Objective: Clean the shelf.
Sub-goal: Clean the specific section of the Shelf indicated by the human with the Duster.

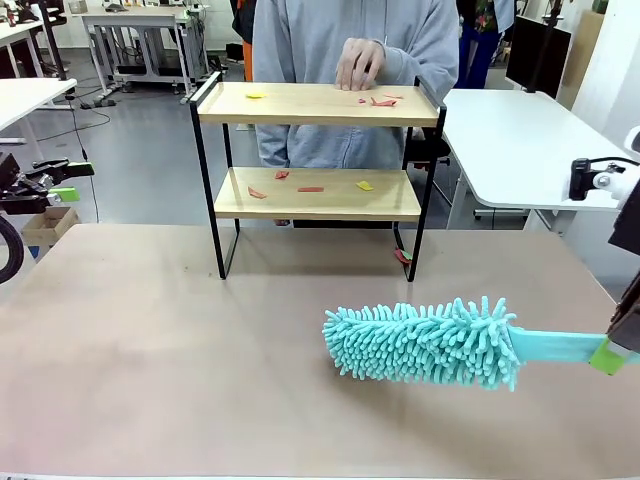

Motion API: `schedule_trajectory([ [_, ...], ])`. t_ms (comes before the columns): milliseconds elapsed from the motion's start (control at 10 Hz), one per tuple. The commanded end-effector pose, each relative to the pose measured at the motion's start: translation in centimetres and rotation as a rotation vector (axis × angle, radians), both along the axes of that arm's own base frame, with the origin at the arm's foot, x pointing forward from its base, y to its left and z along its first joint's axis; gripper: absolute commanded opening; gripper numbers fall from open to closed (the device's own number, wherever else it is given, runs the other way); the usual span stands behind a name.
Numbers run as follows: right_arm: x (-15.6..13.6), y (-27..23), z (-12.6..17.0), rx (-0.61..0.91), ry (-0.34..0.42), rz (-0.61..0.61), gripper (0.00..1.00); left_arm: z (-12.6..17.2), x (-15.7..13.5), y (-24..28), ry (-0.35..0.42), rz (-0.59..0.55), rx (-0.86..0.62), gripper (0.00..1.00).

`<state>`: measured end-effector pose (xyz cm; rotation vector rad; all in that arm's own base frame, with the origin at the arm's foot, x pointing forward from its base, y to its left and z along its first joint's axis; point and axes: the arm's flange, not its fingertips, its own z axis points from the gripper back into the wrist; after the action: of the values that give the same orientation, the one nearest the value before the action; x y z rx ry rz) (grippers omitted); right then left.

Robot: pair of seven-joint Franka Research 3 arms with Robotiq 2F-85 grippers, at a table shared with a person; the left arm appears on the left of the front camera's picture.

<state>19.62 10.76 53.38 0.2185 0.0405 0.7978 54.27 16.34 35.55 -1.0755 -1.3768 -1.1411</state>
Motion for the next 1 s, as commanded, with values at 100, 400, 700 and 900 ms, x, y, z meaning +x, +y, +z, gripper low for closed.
schedule_trajectory([
  [100,0.0,0.0,0.0,0.0,0.0,0.0,0.13,0.2,-0.2,0.0,-0.012,0.002,0.006,1.0],
  [400,-1.2,2.6,5.5,0.125,-0.097,0.065,0.13,0.2,-0.2,0.0,-0.012,0.002,0.006,1.0],
  [700,-3.3,6.7,13.2,0.146,-0.214,0.042,0.13,0.2,-0.2,0.0,-0.012,0.002,0.006,1.0],
  [900,-3.7,11.4,18.3,0.158,-0.318,-0.069,0.13,0.2,-0.2,0.0,-0.012,0.002,0.006,1.0],
])
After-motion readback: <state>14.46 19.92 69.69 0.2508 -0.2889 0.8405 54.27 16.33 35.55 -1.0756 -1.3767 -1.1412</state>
